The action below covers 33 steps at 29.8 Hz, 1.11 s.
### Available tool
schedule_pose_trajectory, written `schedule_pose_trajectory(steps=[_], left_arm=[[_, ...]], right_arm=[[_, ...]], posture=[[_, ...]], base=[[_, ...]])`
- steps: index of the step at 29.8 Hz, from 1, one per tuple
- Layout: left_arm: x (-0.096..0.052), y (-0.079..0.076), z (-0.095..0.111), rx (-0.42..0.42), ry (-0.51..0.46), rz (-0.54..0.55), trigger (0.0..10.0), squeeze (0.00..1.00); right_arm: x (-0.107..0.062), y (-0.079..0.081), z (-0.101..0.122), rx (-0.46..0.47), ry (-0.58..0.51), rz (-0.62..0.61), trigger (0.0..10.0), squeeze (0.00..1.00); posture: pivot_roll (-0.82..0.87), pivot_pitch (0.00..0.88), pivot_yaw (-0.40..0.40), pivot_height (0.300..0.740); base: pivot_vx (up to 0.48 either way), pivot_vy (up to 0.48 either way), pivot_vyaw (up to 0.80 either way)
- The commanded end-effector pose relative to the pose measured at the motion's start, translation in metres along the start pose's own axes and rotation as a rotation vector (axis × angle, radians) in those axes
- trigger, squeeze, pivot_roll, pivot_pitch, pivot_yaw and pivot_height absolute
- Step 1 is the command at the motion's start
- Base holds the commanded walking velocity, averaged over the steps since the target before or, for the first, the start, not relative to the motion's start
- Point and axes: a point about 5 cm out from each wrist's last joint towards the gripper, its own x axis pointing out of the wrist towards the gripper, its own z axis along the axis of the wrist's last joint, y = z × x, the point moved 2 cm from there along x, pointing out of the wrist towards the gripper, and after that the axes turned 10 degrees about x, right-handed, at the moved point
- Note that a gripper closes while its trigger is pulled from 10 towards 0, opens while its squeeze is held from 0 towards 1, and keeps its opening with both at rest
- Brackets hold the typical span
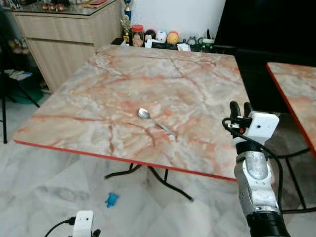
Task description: Setting the table
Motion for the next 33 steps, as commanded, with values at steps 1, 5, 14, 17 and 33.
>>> schedule_pose_trajectory(steps=[1, 5, 14, 17, 33], left_arm=[[-0.0012, 0.0033, -0.006, 0.005, 0.022, 0.006, 10.0, 0.0], [-0.0014, 0.0028, -0.0075, 0.005, 0.028, 0.006, 10.0, 0.0], [-0.0013, -0.0005, -0.0077, 0.006, 0.028, 0.002, 10.0, 0.0], [-0.0014, -0.0008, -0.008, 0.007, 0.028, 0.001, 10.0, 0.0], [-0.0009, 0.0018, -0.0038, -0.001, 0.01, -0.002, 10.0, 0.0]], right_arm=[[0.0027, 0.0008, 0.0052, 0.008, -0.017, 0.003, 10.0, 0.0], [0.003, 0.0014, 0.0053, 0.01, -0.017, 0.005, 10.0, 0.0], [0.0032, 0.0009, 0.0055, 0.009, -0.017, 0.008, 10.0, 0.0], [0.0031, 0.0011, 0.0054, 0.01, -0.017, 0.008, 10.0, 0.0], [0.0032, 0.0029, 0.0042, 0.012, -0.01, 0.017, 10.0, 0.0]], posture=[[0.05, 0.002, -0.011, 0.736], [0.04, 0.003, -0.01, 0.736], [0.04, 0.002, -0.01, 0.736], [0.05, 0.002, -0.01, 0.736], [0.05, 0.004, -0.01, 0.736]], base=[[0.0, 0.341, 0.0], [0.0, 0.336, 0.0], [0.0, 0.338, 0.0], [0.0, 0.311, 0.0], [0.0, 0.017, 0.0]])
